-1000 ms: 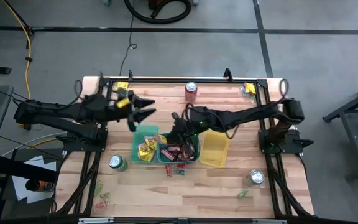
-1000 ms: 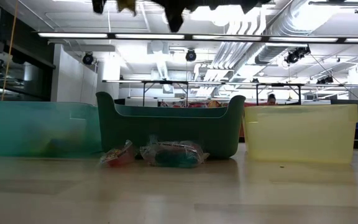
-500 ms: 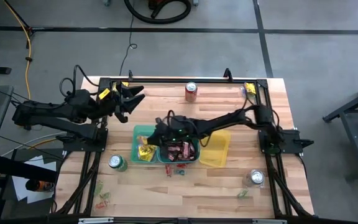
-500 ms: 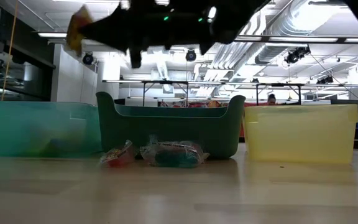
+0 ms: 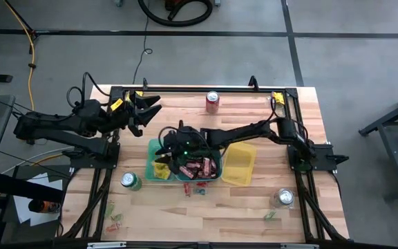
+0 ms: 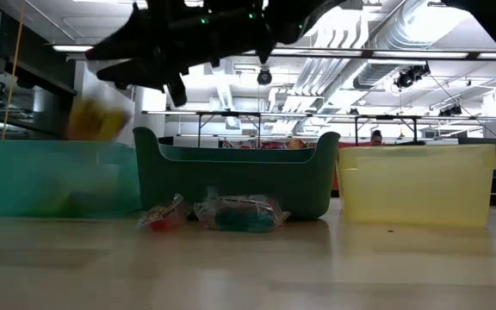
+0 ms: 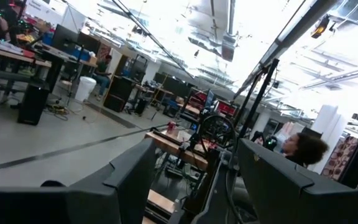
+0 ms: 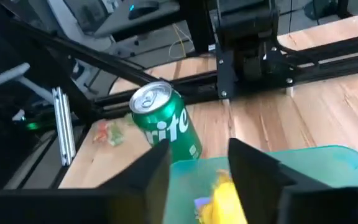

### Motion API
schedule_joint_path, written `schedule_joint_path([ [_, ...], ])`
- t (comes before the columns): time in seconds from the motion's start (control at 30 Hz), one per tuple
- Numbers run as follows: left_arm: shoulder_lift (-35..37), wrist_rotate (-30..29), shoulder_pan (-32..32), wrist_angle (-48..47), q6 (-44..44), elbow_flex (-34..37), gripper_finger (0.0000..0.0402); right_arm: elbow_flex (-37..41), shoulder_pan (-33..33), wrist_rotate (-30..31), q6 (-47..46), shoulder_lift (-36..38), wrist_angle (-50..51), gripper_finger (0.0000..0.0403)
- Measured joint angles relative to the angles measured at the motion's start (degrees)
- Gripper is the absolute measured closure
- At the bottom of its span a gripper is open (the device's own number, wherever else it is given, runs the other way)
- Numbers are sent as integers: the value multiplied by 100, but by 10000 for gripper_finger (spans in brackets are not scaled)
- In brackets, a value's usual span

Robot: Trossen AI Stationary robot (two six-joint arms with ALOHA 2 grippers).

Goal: Sort candy
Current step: Put the yellow candy into the green bin

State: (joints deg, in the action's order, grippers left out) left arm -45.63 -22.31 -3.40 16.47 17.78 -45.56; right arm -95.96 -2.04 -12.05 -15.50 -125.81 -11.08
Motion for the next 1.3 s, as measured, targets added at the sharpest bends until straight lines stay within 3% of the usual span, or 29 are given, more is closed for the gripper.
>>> schedule_joint_path([
  [0.2, 5, 22, 0, -13, -107, 0, 183, -672, 145, -673, 408, 3, 1362, 179],
  [0.43, 74, 26, -2, -44, -329, 4, 183, -1247, 458, -1059, 1611, 279, 3934, 179],
  [0.57, 96, 28, -2, -157, -452, 4, 183, -785, 676, -1064, 2086, 841, 5092, 187],
  [0.67, 99, 28, 0, -286, -496, 4, 183, 88, 826, -1062, 2080, 1567, 5261, 192],
  [0.83, 87, 28, -2, -461, -485, 4, 183, 2311, 881, -739, 1128, 3300, 4187, 199],
  [1.07, -7, -63, 0, -539, -585, 4, 183, 4710, 468, 670, -872, 5670, 1235, 199],
  [1.2, -240, -242, 9, -640, -588, 4, 183, 5410, 235, 1500, -894, 6251, -822, 199],
  [1.3, -494, -129, 9, -627, -489, 4, 183, 5560, 147, 1810, -395, 6279, -1486, 199],
])
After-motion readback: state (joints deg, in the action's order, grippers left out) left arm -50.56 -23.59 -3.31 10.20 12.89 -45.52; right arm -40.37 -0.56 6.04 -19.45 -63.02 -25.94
